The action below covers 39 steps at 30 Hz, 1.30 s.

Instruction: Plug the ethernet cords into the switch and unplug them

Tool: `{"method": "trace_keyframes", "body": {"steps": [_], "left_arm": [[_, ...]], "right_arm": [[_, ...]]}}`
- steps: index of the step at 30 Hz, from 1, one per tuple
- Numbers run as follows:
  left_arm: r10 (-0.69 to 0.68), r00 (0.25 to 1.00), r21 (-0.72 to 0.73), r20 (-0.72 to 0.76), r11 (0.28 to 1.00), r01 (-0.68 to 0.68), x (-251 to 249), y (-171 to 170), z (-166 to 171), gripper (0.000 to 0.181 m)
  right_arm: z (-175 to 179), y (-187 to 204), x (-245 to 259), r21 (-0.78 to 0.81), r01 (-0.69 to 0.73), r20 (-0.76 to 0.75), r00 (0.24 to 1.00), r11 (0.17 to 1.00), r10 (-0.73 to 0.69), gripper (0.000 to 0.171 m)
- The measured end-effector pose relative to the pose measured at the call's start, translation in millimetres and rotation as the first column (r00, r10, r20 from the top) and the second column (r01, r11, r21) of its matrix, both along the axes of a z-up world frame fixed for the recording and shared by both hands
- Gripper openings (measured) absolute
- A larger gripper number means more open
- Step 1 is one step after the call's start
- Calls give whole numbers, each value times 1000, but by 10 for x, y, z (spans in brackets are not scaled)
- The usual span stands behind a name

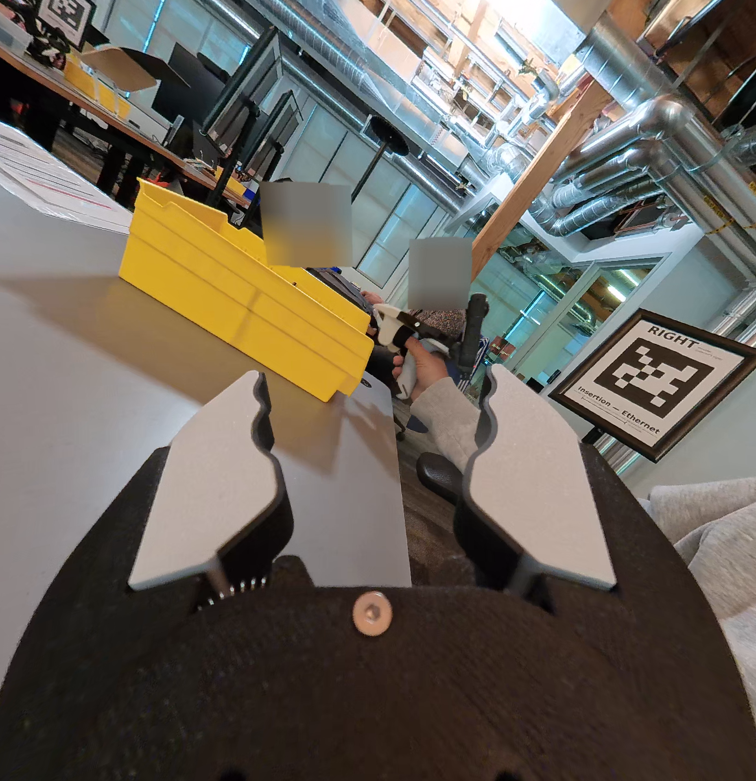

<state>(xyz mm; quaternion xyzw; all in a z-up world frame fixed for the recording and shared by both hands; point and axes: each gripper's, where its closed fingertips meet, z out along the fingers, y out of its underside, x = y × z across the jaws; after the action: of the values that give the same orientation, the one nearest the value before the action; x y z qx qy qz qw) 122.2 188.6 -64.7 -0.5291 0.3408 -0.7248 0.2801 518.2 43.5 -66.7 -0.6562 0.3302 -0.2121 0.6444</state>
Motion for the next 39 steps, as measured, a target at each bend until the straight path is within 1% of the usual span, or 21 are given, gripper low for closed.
{"method": "trace_keyframes", "body": {"steps": [3,5,6,9,11,13,14,15,17,18,19,20,21,22,23,25,26,27,28,29,39], "left_arm": [[2,999,15,-41,1000,-2,-9,29,-39,93],[15,994,45,-111,999,-10,-39,101,-95,86],[54,988,77,-144,996,-43,-72,190,-113,83],[272,947,201,-171,950,-237,-308,641,-51,75],[443,882,280,-163,877,-389,-589,1015,29,71],[618,770,387,-157,756,-528,-975,1401,83,70],[708,689,449,-151,670,-591,-1211,1598,102,71],[800,587,509,-127,560,-653,-1474,1793,137,80],[961,277,614,-6,222,-757,-2120,2162,276,122],[984,174,662,24,115,-741,-2378,2246,308,125],[993,109,701,37,52,-711,-2573,2300,312,127],[998,60,728,32,18,-686,-2732,2348,284,128],[999,43,746,11,21,-665,-2836,2387,218,126],[999,38,759,-37,53,-649,-2913,2429,99,119],[994,21,762,-108,96,-640,-2989,2480,-55,117],[966,11,741,-260,207,-639,-3085,2529,-364,102],[951,-2,732,-309,237,-639,-3137,2536,-473,89],[942,-3,738,-336,261,-622,-3178,2521,-544,59],[949,-12,762,-316,246,-599,-3229,2509,-527,39],[950,-14,779,-313,248,-576,-3271,2476,-522,6],[928,-16,703,-372,270,-658,-3753,2136,-531,3]], "right_arm": [[437,178,-519,132,-136,94,988,982,124,39],[747,396,-992,181,-269,205,951,946,232,38],[842,533,-1249,174,-340,253,923,924,291,37],[829,956,-2032,83,-535,317,814,841,486,31],[658,1186,-2502,37,-642,298,739,766,604,28],[438,1365,-2911,-12,-736,251,653,677,714,28],[332,1433,-3078,-55,-772,230,607,633,761,27],[246,1485,-3204,-108,-793,220,569,599,793,27],[141,1550,-3324,-215,-789,247,527,576,813,26],[114,1572,-3338,-257,-773,274,517,580,811,25],[93,1594,-3347,-287,-761,297,508,582,809,24],[72,1619,-3359,-304,-757,306,497,578,812,23],[50,1647,-3378,-307,-765,300,487,567,820,22],[26,1681,-3401,-301,-779,283,477,550,832,22],[-2,1716,-3425,-289,-797,259,468,530,845,22],[-62,1787,-3464,-269,-828,209,448,492,869,22],[-90,1818,-3481,-262,-840,187,438,474,879,22],[-110,1846,-3498,-256,-851,168,427,458,888,22],[-126,1871,-3516,-247,-862,153,417,443,896,22],[-139,1893,-3539,-237,-873,138,405,427,904,22],[-183,2139,-3910,-141,-958,33,249,251,968,21]]}}
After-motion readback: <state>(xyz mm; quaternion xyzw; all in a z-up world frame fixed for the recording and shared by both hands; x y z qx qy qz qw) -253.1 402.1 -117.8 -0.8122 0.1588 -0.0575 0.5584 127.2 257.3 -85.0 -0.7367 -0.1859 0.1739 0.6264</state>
